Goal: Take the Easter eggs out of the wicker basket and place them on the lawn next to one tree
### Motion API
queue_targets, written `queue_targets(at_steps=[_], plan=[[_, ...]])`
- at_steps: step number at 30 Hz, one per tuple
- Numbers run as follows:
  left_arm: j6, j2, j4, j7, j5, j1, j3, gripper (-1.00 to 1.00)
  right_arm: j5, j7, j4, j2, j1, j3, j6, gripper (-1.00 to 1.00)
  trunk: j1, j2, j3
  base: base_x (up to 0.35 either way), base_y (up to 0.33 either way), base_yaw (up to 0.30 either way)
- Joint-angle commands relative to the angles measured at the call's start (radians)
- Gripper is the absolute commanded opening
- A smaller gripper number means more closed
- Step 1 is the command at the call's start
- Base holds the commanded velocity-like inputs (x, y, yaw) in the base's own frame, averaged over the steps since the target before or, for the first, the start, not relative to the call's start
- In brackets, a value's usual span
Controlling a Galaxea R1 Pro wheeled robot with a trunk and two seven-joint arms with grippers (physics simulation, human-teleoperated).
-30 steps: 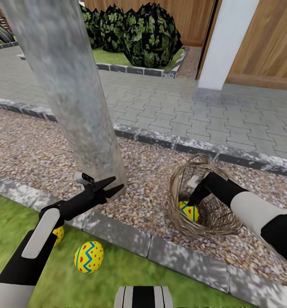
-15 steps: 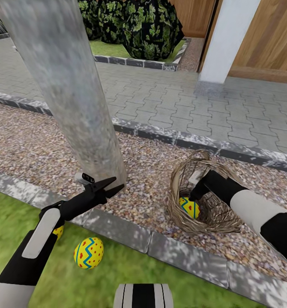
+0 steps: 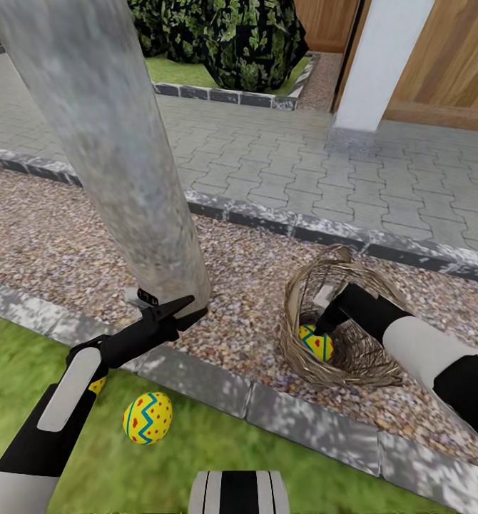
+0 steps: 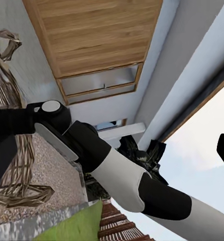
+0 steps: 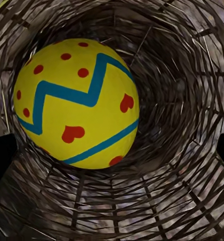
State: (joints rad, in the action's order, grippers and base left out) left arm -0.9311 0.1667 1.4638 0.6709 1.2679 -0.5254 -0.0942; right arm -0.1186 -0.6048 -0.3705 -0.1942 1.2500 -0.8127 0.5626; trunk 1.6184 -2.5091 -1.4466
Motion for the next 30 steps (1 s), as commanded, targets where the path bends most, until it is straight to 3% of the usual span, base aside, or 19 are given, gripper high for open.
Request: queue_targets(at_steps=[1, 16, 27, 30], plan=[[-0.005, 0.001, 0.000, 0.001, 0.004, 0.000, -0.001, 1.00, -0.010, -0.008, -0.010, -0.001, 0.000, 0.000, -0.006, 1.00, 0.000, 0.000, -0.001, 0.000, 0.000, 0.000], [-0.005, 0.001, 0.000, 0.001, 0.004, 0.000, -0.001, 1.00, -0.015, -0.009, -0.043, -0.001, 0.000, 0.000, -0.023, 1.00, 0.004, -0.003, -0.039, 0.000, 0.000, 0.000], [-0.005, 0.001, 0.001, 0.001, 0.004, -0.001, -0.001, 1.00, -0.013, -0.016, -0.042, 0.001, 0.000, -0.002, -0.022, 1.00, 0.005, -0.003, -0.047, 0.000, 0.000, 0.000], [-0.005, 0.001, 0.001, 0.001, 0.004, 0.000, -0.001, 1.00, -0.012, -0.016, -0.042, 0.001, 0.000, -0.002, -0.021, 1.00, 0.007, -0.004, -0.059, 0.000, 0.000, 0.000]])
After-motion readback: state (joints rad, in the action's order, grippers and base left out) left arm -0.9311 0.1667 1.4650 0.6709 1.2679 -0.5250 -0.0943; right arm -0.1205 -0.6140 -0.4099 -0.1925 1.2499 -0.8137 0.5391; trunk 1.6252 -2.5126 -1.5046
